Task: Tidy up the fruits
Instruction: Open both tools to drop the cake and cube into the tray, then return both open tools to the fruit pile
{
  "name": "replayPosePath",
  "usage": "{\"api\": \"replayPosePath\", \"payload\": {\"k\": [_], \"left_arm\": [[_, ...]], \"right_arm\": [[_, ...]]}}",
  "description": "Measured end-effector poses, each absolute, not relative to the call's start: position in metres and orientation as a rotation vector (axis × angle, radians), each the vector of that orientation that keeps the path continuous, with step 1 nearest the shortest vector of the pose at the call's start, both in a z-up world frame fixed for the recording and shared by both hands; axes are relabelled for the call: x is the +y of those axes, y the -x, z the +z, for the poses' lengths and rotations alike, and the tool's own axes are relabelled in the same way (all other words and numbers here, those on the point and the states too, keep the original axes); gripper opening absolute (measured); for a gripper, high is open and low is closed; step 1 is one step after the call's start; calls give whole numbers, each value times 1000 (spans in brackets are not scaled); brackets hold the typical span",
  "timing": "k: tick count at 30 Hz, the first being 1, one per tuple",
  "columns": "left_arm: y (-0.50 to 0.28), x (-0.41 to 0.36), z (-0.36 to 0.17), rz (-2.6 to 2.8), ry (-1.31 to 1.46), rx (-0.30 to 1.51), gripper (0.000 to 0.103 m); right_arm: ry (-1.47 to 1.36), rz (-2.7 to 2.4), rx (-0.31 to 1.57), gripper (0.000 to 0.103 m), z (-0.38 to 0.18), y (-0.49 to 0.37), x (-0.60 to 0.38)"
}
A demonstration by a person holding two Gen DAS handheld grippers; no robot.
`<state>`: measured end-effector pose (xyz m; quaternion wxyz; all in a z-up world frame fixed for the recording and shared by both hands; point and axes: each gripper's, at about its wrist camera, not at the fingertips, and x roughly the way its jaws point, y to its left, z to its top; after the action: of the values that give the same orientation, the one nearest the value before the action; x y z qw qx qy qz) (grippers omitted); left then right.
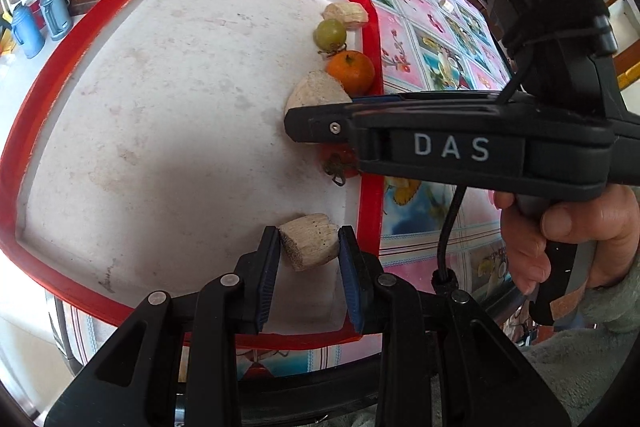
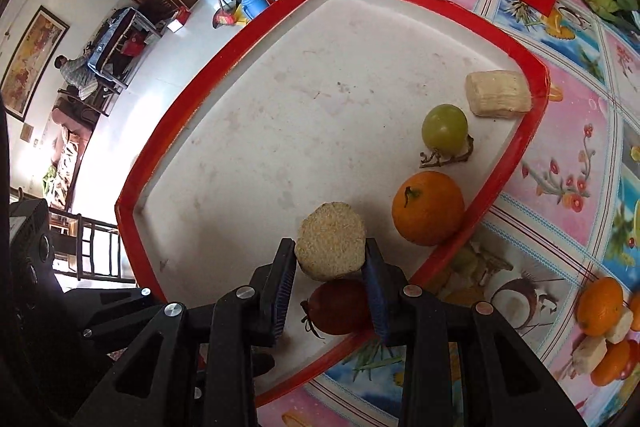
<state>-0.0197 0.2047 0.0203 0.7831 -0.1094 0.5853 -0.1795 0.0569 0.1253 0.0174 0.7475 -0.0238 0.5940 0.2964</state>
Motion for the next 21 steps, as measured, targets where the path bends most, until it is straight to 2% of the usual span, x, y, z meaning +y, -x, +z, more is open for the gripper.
{"api": "replayPosePath", "payload": {"k": [7,8,12,16,21], "left_arm": [[19,203,21,-393,255,1265,29],[18,205,21,-395,267,1266,32],[18,207,26,-368,257,1248,54],[16,209,33,-356,260,1236,55],[11,207,43,-373,259,1220,55]], "right_arm": [[25,650,1299,38,17,-54,119],[17,654,1296,39,18,-54,116],[-19,660,1272,44,31,-48,98],[-93,646,1235,45,46,-42,76],[-174,581,1179,52,60,-36,32]]}}
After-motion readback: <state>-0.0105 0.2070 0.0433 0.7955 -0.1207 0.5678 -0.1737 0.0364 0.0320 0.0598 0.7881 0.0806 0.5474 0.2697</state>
